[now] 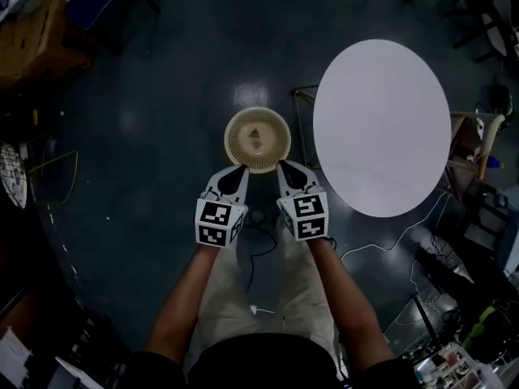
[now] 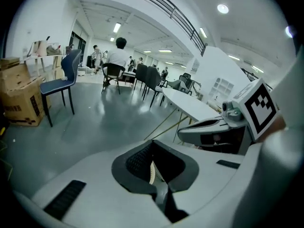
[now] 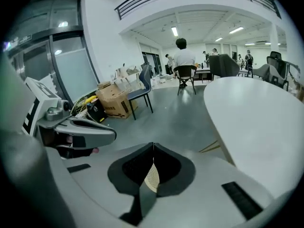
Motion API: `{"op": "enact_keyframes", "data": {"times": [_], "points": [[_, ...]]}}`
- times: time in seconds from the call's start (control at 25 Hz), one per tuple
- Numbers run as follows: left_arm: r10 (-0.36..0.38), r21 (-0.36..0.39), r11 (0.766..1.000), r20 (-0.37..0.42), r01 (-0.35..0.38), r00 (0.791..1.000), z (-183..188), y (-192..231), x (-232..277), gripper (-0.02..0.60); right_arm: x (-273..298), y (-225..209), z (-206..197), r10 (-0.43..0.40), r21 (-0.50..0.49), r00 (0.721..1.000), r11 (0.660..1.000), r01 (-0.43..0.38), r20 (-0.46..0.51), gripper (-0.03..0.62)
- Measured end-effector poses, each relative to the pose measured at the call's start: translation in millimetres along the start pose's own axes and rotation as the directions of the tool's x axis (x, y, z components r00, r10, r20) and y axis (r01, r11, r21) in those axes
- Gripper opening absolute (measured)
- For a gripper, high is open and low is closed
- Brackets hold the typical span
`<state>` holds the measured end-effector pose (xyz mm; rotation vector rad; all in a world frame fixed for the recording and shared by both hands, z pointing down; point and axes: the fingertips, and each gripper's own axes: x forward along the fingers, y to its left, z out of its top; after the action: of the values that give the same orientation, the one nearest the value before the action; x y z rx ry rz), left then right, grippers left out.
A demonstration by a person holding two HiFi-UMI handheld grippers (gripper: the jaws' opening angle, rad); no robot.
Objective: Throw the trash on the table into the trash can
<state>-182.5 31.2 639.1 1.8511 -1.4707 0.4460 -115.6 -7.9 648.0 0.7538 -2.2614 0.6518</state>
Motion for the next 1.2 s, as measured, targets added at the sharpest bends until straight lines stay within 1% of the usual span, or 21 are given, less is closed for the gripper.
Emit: {"op": "enact_keyframes", "data": {"times": [0.12, 0.32, 0.4, 0.48, 0.6, 0.72, 0.8, 0.92, 1.0, 1.08, 1.2], "points": [[0.023, -0.007, 1.000, 0.007, -0.023, 1.000, 16, -8, -15, 0.014, -16, 2, 22, 0.011, 0.011, 0.999, 1.000, -0.011, 0.031, 0.021], [0.020, 0.018, 1.000, 0.036, -0.020, 0.999, 44, -34, -47, 0.014, -52, 19, 53, 0.039, -0.013, 0.997, 0.999, -0.039, 0.073, 0.021], [0.015, 0.000, 1.000, 0.058, -0.015, 0.998, 60, -42, -58, 0.014, -68, 23, 70, 0.054, -0.036, 0.994, 0.998, -0.051, 0.092, 0.021], [-0.012, -0.027, 1.000, 0.089, 0.014, 0.996, 78, -56, -70, 0.014, -85, 25, 83, 0.068, -0.067, 0.992, 0.996, -0.061, 0.107, 0.021], [-0.049, -0.040, 0.998, 0.133, 0.054, 0.990, 103, -79, -87, 0.014, -112, 21, 95, 0.073, -0.089, 0.990, 0.994, -0.062, 0.123, 0.021], [-0.030, -0.052, 0.998, 0.178, 0.040, 0.984, 128, -90, -106, 0.014, -138, 18, 104, 0.072, -0.099, 0.988, 0.993, -0.059, 0.136, 0.021], [-0.024, -0.032, 0.999, 0.197, 0.031, 0.980, 141, -101, -117, 0.014, -156, 20, 111, 0.075, -0.112, 0.986, 0.992, -0.059, 0.148, 0.021], [-0.031, 0.030, 0.999, 0.214, 0.025, 0.976, 155, -126, -132, 0.014, -184, 24, 123, 0.082, -0.142, 0.982, 0.988, -0.058, 0.173, 0.021], [-0.036, 0.055, 0.998, 0.224, 0.024, 0.974, 164, -144, -144, 0.014, -204, 28, 135, 0.089, -0.155, 0.976, 0.986, -0.059, 0.198, 0.021], [-0.030, 0.062, 0.998, 0.237, 0.016, 0.971, 176, -160, -157, 0.014, -224, 29, 149, 0.097, -0.162, 0.969, 0.985, -0.061, 0.228, 0.021], [-0.001, 0.064, 0.998, 0.267, -0.017, 0.964, 200, -175, -175, 0.014, -254, 25, 174, 0.104, -0.182, 0.955, 0.982, -0.054, 0.279, 0.021]]}}
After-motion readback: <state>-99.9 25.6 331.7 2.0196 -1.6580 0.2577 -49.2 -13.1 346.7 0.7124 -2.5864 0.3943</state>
